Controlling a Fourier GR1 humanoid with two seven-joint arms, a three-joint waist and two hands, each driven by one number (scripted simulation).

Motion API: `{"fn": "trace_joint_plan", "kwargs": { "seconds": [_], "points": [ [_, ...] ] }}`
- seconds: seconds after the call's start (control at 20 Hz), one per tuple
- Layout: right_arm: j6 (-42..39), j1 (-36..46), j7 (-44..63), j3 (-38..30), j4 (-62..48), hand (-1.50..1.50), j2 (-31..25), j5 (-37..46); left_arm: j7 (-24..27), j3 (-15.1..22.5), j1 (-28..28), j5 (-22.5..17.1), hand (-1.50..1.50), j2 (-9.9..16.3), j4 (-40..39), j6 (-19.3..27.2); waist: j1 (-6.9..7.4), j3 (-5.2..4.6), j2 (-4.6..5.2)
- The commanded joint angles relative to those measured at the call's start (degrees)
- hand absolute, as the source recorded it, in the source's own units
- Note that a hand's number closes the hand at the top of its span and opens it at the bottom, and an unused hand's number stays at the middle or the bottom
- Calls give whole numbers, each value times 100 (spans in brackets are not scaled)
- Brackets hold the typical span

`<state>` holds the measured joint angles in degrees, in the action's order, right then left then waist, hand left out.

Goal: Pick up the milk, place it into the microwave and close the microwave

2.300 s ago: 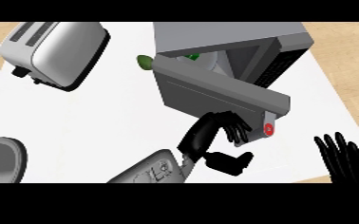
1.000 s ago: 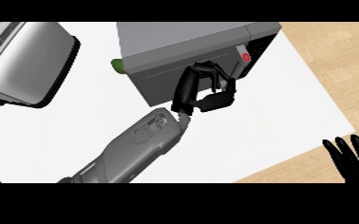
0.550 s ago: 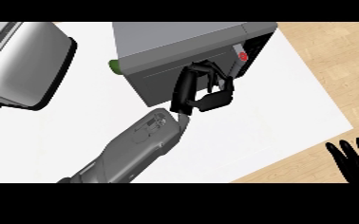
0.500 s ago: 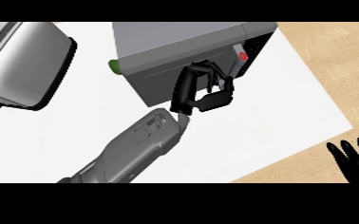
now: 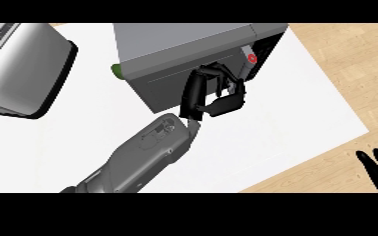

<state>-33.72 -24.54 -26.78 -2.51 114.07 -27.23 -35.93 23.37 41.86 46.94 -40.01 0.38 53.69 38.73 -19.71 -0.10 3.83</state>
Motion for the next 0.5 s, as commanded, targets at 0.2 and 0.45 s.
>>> {"fn": "trace_joint_plan", "kwargs": {
  "seconds": [0.2, 0.45],
  "points": [
    [-174, -134, 71, 27, 53, -150, -88, -369, -7, -220, 569, -224, 150, -36, -570, -219, -83, 10, 136],
    [-192, -199, 134, -13, 186, -150, -159, -510, 113, -223, 629, -282, 150, -37, -639, -180, -120, 7, 123]
  ]
}}
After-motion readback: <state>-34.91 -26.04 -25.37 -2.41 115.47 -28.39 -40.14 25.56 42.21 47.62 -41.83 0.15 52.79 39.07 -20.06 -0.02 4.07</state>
